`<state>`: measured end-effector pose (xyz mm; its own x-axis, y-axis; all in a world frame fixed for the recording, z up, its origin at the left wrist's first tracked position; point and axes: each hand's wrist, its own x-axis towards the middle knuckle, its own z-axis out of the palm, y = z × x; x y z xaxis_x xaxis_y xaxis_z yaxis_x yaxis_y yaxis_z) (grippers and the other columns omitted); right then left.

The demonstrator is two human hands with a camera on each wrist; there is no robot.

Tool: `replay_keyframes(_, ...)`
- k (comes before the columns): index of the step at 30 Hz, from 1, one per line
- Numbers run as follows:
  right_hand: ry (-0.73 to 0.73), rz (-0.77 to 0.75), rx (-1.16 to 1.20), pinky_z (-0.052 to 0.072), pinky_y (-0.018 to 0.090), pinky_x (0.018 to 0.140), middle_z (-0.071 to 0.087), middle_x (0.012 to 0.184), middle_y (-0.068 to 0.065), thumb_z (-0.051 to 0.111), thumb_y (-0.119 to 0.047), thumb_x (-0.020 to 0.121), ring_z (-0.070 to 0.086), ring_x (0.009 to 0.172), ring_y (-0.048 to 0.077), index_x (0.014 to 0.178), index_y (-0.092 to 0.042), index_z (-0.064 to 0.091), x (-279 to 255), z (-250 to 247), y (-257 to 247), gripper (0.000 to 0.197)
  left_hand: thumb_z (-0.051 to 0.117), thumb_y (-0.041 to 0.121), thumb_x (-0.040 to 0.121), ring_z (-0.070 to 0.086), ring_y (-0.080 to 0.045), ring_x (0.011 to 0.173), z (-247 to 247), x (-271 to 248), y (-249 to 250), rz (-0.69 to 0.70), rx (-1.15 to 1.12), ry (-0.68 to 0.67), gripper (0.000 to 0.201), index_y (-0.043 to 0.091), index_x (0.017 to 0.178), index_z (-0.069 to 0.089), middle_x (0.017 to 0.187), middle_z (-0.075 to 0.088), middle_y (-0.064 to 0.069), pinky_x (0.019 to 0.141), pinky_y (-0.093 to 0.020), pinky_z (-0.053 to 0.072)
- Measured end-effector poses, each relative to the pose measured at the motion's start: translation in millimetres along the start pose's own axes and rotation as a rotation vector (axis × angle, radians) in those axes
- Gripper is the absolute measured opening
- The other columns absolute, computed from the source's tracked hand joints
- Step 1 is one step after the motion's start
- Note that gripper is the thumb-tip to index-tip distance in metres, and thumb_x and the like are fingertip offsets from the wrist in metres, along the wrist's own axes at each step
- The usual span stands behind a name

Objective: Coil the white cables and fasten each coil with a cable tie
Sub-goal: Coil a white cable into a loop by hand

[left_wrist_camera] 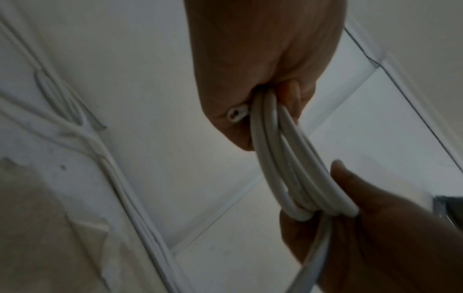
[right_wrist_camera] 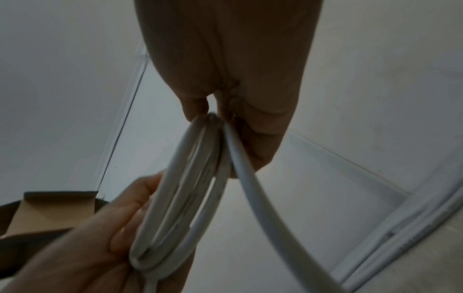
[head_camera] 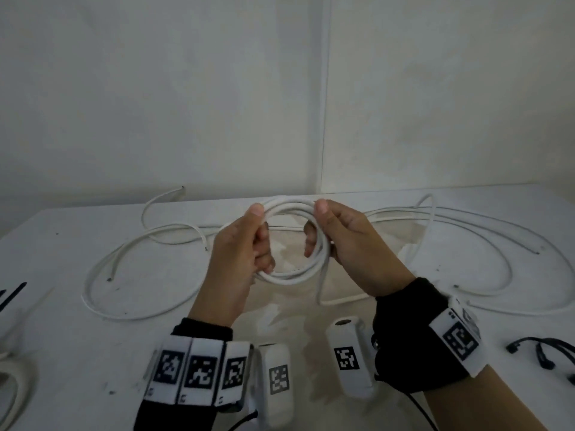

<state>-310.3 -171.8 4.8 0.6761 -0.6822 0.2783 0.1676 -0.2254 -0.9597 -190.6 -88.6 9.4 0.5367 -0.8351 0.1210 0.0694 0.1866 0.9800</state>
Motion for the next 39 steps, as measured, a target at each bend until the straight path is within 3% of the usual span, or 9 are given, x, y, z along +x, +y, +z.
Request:
replay_keyframes(3,-0.101,0.071,-0.024,0.053,0.023,0.07,0.064,0.082,0.001,0.037,-0.027,0.095,0.062,0.072,0.011,0.097,-0.012,0.059,-2.6,-10.4,1.4,0.026,0.035,0.028,0.098,0.022,-0.004,0.032,-8.7,5.1,2.7,-0.002,-0.084,0.057,0.041,0.013,0.06,0.037,0.038,0.026,0.011,0.038,-0.016,0.031)
replay_keyframes(6,-0.207,0.074,-0.127,0.05,0.026,0.07,0.064,0.081,-0.003,0.048,-0.012,0.094,0.061,0.063,0.009,0.105,-0.021,0.055,-3.0,-8.0,6.5,0.016,0.035,0.029,0.098,0.021,-0.004,0.032,-18.5,9.8,4.6,0.0,-0.168,0.137,0.04,0.015,0.06,0.037,0.038,0.027,0.01,0.038,-0.014,0.028)
replay_keyframes(11,0.035,-0.03,-0.202,0.041,0.014,0.051,0.047,0.057,0.002,0.045,-0.005,0.094,0.044,0.046,0.001,0.088,-0.018,0.052,2.3,-7.8,18.1,0.016,0.038,0.034,0.097,0.023,-0.005,0.033,-31.7,13.5,4.2,0.013,-0.257,0.257,0.04,0.017,0.061,0.038,0.039,0.029,0.011,0.04,-0.015,0.031)
replay_keyframes(17,0.073,-0.109,-0.498,0.044,0.032,0.068,0.055,0.064,-0.005,0.049,-0.019,0.093,0.05,0.064,0.015,0.079,-0.037,0.049,4.7,-18.3,23.4,0.023,0.04,0.035,0.096,0.023,-0.006,0.033,-40.1,13.4,10.0,0.09,-0.336,0.382,0.039,0.018,0.061,0.039,0.04,0.029,0.01,0.041,-0.017,0.033)
replay_keyframes(22,0.082,-0.213,-0.617,0.04,0.031,0.077,0.058,0.068,0.004,0.051,-0.021,0.093,0.056,0.074,0.022,0.08,-0.043,0.046,2.6,-15.1,16.9,0.026,0.041,0.036,0.096,0.024,-0.007,0.038,-50.4,11.2,20.1,0.184,-0.371,0.485,0.038,0.019,0.063,0.038,0.042,0.029,0.01,0.043,-0.018,0.032)
replay_keyframes(27,0.026,-0.314,-0.67,0.031,0.015,0.054,0.045,0.056,-0.006,0.051,-0.014,0.093,0.043,0.058,0.016,0.082,-0.023,0.051,1.7,-6.7,14.1,0.015,0.04,0.036,0.097,0.026,-0.008,0.04,-47.0,8.4,22.1,0.257,-0.328,0.522,0.038,0.019,0.064,0.038,0.043,0.029,0.01,0.045,-0.02,0.035)
replay_keyframes(33,-0.067,-0.398,-0.867,0.027,0.016,0.071,0.048,0.066,-0.021,0.053,-0.019,0.081,0.045,0.071,-0.017,0.088,-0.01,0.062,-0.9,0.3,15.2,0.013,0.036,0.037,0.098,0.027,-0.007,0.04,-39.9,7.7,19.3,0.277,-0.275,0.501,0.038,0.018,0.065,0.037,0.043,0.03,0.011,0.047,-0.02,0.037)
replay_keyframes(37,-0.099,-0.553,-0.899,0.036,0.034,0.067,0.065,0.074,0.002,0.058,-0.006,0.073,0.047,0.072,0.005,0.082,-0.005,0.065,-1.4,13.0,19.9,0.011,0.035,0.034,0.099,0.028,-0.007,0.044,-30.9,7.3,14.1,0.287,-0.17,0.499,0.036,0.018,0.067,0.037,0.052,0.031,0.005,0.049,-0.02,0.033)
replay_keyframes(39,-0.108,-0.602,-0.933,0.029,0.032,0.067,0.064,0.072,0.003,0.058,-0.004,0.072,0.044,0.071,0.01,0.079,-0.006,0.064,-0.9,19.4,21.8,0.009,0.034,0.032,0.099,0.028,-0.007,0.046,-25.2,5.8,11.7,0.301,-0.089,0.469,0.034,0.018,0.068,0.037,0.057,0.031,0.003,0.046,-0.016,0.03)
